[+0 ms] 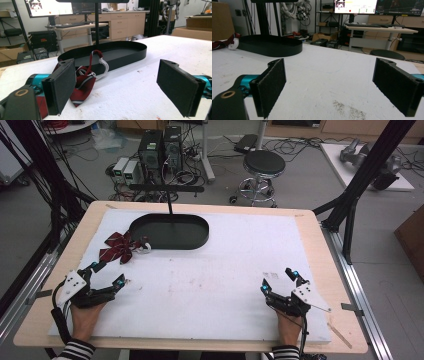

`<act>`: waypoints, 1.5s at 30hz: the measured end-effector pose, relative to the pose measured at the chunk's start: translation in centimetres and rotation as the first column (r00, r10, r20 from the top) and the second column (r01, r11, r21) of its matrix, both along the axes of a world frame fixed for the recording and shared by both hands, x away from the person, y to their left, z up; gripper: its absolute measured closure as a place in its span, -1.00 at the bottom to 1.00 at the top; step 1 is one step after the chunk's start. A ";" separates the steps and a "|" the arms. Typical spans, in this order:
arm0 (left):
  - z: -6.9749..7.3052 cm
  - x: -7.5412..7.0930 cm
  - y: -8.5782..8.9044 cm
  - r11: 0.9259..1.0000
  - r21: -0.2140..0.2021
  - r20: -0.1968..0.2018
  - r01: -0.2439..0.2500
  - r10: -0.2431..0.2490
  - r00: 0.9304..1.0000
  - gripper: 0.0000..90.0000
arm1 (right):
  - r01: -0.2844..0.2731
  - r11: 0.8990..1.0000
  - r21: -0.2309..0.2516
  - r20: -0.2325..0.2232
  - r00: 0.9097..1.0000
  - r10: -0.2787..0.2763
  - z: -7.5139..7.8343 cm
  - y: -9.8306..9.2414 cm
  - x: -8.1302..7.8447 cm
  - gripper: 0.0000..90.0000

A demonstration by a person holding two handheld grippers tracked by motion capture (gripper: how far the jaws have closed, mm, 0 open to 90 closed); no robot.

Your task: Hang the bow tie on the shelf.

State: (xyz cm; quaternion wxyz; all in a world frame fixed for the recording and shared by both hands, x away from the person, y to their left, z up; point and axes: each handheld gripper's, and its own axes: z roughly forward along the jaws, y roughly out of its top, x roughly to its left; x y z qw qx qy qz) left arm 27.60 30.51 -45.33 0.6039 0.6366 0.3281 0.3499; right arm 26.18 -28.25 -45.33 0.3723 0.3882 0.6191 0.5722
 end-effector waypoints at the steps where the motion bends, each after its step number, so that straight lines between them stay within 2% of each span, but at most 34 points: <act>1: 0.0 0.0 0.0 1.000 0.000 0.000 0.000 0.000 1.000 -0.64 | 0.001 1.000 -0.001 0.004 1.000 -0.001 0.0 0.0 0.0 -0.76; 5: 0.0 -0.1 -0.1 1.000 0.013 0.006 -0.001 0.001 1.000 -0.64 | 0.002 1.000 0.005 0.005 1.000 -0.002 0.0 -0.1 0.0 -0.76; 16: 0.0 -0.1 0.0 1.000 0.004 0.007 -0.001 0.001 1.000 -0.64 | 0.007 1.000 -0.011 0.006 1.000 -0.007 0.0 0.1 0.0 -0.76; 22: 0.0 0.1 0.1 1.000 -0.008 -0.007 0.002 -0.002 1.000 -0.64 | 0.011 1.000 -0.012 -0.002 1.000 -0.011 0.0 0.2 0.0 -0.76; 28: 0.0 0.1 0.1 1.000 -0.011 -0.014 0.003 -0.003 1.000 -0.63 | 0.012 0.999 -0.038 0.008 1.000 -0.012 0.0 0.3 0.0 -0.76; 33: 0.1 0.2 0.0 1.000 -0.001 -0.019 0.001 -0.001 1.000 -0.63 | 0.009 0.999 -0.039 -0.001 1.000 -0.009 0.0 0.4 0.0 -0.76; 39: 0.2 0.5 0.0 1.000 -0.002 -0.050 -0.002 0.002 0.999 -0.63 | 0.010 0.999 -0.031 -0.003 1.000 -0.010 0.0 0.3 0.0 -0.76; 41: 0.3 0.8 0.0 1.000 0.005 -0.077 -0.002 0.003 0.997 -0.63 | 0.008 1.000 -0.029 -0.004 1.000 -0.008 0.0 0.3 0.1 -0.76; 45: 0.4 1.1 -0.1 1.000 0.029 -0.085 -0.006 0.008 0.996 -0.63 | 0.010 0.999 -0.033 -0.004 1.000 -0.010 0.1 0.3 0.1 -0.76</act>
